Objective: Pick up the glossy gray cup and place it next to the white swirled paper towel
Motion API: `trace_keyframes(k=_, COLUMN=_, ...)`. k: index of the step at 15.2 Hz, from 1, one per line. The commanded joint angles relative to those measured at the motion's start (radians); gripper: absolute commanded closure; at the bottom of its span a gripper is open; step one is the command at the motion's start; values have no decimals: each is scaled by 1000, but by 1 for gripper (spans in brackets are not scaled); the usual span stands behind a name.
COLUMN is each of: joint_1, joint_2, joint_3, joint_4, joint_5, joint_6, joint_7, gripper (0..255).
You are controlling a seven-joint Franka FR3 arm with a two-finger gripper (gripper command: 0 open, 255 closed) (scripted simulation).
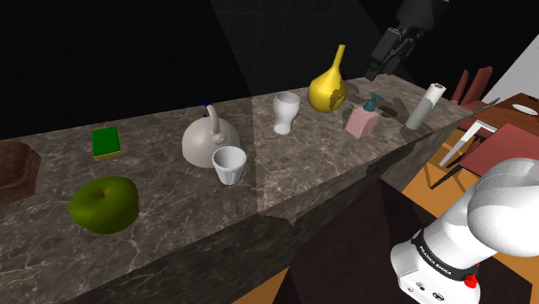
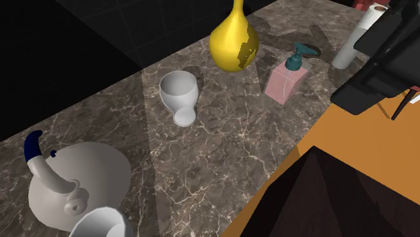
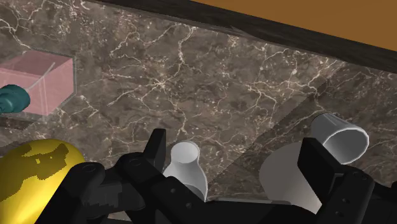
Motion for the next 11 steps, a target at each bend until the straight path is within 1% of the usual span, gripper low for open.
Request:
trace_keyframes(k=1, joint_1=0, joint_2=0, joint_3=0, joint_4=0, joint_5=0, joint_6=0, joint_7=0, gripper=0)
trace_keyframes(k=6, joint_1=0, joint_2=147, joint_3=4, joint_4=-11, joint_5=13, joint_6=168, joint_7=2, gripper=0)
trace_keyframes(k=11, joint_1=2, joint_2=316, joint_3=6, joint_4=16, joint_5=26, joint_6=321, joint_7=3, gripper=0)
